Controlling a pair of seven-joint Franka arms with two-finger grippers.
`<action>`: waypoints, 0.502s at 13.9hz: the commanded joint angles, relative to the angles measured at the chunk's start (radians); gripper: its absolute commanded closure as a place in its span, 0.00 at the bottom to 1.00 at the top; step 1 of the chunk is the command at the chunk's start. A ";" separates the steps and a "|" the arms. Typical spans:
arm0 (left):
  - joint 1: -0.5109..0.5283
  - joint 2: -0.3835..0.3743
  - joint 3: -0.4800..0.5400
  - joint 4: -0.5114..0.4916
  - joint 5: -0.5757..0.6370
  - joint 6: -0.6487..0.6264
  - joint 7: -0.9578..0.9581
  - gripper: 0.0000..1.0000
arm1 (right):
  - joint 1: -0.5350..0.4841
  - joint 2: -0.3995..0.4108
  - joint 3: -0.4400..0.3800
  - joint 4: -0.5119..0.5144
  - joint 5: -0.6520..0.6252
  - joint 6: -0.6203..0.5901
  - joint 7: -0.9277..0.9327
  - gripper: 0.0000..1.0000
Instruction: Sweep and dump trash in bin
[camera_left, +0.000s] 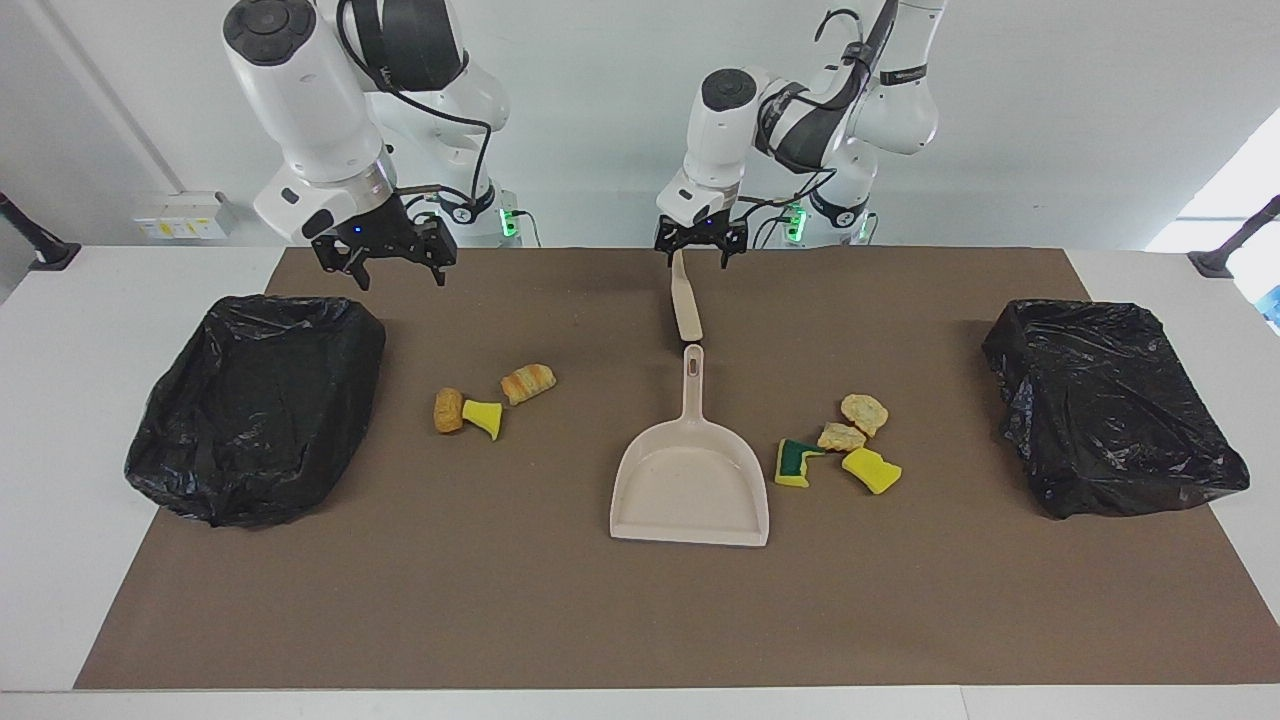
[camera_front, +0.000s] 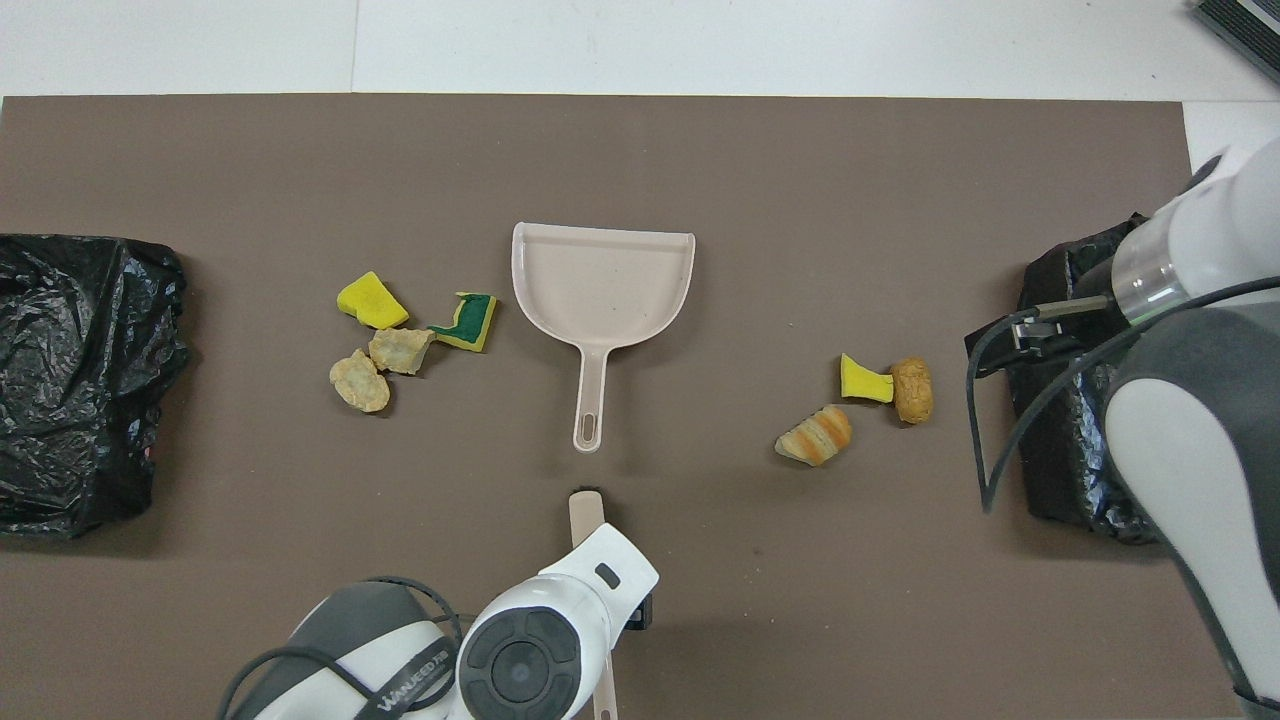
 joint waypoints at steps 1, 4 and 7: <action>-0.052 0.039 0.020 -0.032 -0.011 0.063 -0.020 0.00 | 0.044 0.018 0.002 -0.023 0.020 0.060 0.075 0.00; -0.084 0.034 0.020 -0.077 -0.011 0.075 -0.027 0.00 | 0.099 0.067 0.002 -0.021 0.031 0.120 0.143 0.00; -0.100 0.027 0.020 -0.094 -0.011 0.090 -0.032 0.00 | 0.162 0.108 0.002 -0.021 0.031 0.186 0.230 0.00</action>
